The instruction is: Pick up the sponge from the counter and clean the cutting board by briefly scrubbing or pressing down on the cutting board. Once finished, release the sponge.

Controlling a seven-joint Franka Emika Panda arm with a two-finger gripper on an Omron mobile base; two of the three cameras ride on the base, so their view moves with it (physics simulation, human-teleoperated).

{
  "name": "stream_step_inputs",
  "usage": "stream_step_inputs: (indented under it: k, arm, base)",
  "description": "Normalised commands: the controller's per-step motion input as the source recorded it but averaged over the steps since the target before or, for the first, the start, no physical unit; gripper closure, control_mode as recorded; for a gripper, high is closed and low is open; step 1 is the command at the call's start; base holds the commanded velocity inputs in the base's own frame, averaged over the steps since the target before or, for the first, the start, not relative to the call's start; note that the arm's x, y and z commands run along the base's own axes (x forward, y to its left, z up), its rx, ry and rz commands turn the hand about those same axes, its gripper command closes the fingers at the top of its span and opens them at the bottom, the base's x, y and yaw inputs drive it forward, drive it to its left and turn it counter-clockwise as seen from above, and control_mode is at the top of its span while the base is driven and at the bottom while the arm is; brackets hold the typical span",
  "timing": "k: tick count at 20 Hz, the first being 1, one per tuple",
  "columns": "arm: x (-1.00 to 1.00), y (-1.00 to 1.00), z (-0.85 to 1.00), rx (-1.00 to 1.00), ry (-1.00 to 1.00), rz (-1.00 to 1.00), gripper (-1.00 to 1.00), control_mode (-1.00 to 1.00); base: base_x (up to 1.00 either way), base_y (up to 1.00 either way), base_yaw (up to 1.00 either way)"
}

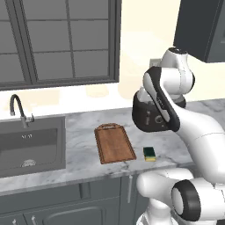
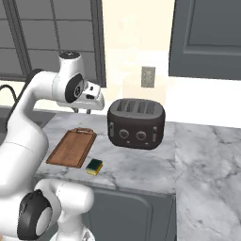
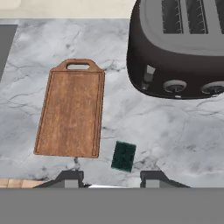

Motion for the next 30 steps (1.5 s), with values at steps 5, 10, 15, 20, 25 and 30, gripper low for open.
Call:
stream_step_inputs:
  k: [5,10,15,20,25,30]
  arm:
    - [-0.21,0.0,-0.01,0.0,0.0,0.0,-1.0,-1.0]
    - [-0.34,0.0,-0.15,0.0,0.01,0.0,-1.0,-1.0]
    - [-0.11,0.0,-0.48,0.0,0.17,0.0,-1.0,-1.0]
    - [-0.01,0.02,-0.69,-0.04,0.16,0.0,-1.0,-1.0]
    - [0.0,0.0,-0.57,-0.06,0.04,0.0,-1.0,-1.0]
    - [0.0,0.0,-0.61,-0.03,0.04,0.0,-1.0,-1.0]
  base:
    - [0.0,0.0,0.0]
    - [0.0,0.0,0.0]
    - [0.0,0.0,0.0]
    - [0.0,0.0,0.0]
    - [0.0,0.0,0.0]
    - [0.0,0.0,0.0]
